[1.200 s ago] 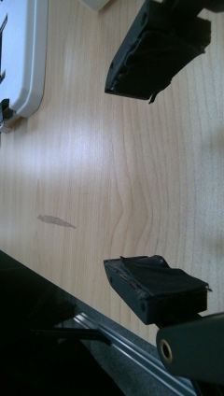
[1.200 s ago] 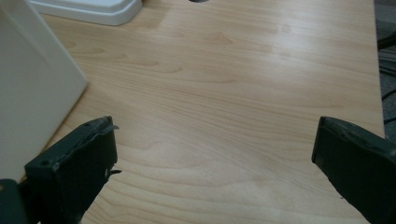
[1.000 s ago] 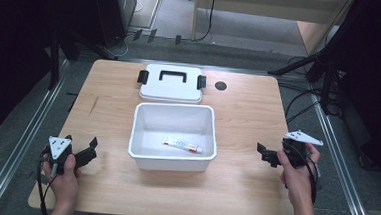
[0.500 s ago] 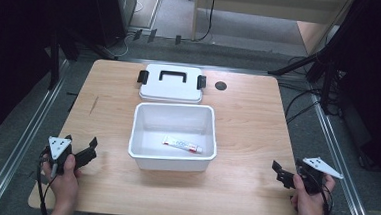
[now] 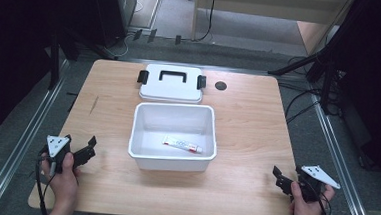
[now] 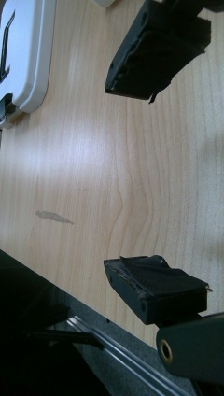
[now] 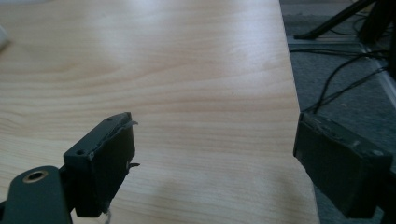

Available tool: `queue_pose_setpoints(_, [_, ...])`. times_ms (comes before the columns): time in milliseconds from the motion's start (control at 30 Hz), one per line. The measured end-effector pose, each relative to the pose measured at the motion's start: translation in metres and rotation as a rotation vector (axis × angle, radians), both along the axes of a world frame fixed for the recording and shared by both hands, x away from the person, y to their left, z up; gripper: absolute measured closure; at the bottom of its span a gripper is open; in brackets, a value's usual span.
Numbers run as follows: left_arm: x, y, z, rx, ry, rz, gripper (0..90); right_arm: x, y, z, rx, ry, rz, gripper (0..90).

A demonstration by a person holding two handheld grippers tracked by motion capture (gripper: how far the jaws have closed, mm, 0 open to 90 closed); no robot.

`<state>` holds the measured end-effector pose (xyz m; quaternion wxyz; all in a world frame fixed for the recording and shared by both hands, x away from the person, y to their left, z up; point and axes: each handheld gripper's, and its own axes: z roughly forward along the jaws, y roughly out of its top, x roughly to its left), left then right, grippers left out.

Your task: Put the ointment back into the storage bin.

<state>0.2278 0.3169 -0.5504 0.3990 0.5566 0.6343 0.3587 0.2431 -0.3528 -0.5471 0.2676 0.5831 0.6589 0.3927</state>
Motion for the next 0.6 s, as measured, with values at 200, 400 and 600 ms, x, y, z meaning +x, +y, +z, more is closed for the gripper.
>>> queue_pose_setpoints(200, [0.0003, 0.0005, 0.0, -0.001, 0.001, -0.001, 14.0, 0.0014, 0.0014, 0.0002, -0.024, -0.005, -0.018, 13.5])
queue_pose_setpoints(400, [0.0002, 0.0, 0.0, 0.0, 0.0, 0.0, 14.1, 0.0044, 0.0016, -0.0005, 0.003, 0.023, 0.023, 13.6])
queue_pose_setpoints(600, [-0.0004, -0.0005, 0.0, 0.009, -0.004, -0.002, 14.1, 0.0055, -0.0015, -0.0009, 0.033, 0.033, 0.024, 13.6])
